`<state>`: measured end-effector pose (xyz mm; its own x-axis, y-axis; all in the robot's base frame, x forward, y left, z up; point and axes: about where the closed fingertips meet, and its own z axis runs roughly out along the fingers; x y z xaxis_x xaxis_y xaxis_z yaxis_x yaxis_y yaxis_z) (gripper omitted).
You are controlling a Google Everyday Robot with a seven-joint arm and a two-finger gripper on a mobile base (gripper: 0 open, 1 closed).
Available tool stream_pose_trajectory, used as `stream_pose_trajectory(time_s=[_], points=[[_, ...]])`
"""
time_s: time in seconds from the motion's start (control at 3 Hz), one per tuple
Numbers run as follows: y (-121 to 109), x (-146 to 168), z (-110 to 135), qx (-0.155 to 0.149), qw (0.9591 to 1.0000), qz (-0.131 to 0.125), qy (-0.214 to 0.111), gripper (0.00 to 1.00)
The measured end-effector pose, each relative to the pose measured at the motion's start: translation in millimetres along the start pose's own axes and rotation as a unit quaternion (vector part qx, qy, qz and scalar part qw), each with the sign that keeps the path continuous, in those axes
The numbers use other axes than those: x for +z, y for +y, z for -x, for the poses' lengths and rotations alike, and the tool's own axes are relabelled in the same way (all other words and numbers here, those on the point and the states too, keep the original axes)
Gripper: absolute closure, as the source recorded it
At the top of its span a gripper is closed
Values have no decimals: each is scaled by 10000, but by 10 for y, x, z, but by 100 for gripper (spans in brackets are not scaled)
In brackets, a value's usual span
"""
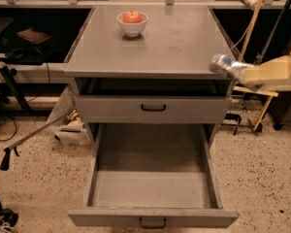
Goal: Place redbull can into middle drawer
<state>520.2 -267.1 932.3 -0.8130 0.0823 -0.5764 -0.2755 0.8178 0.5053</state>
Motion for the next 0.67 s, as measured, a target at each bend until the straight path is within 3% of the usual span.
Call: stream_pose_trajectory(time_s=[0.33,0.67], points=[[5,180,-243,140,9996,118,234,100],[5,180,-243,139,9996,117,234,100]])
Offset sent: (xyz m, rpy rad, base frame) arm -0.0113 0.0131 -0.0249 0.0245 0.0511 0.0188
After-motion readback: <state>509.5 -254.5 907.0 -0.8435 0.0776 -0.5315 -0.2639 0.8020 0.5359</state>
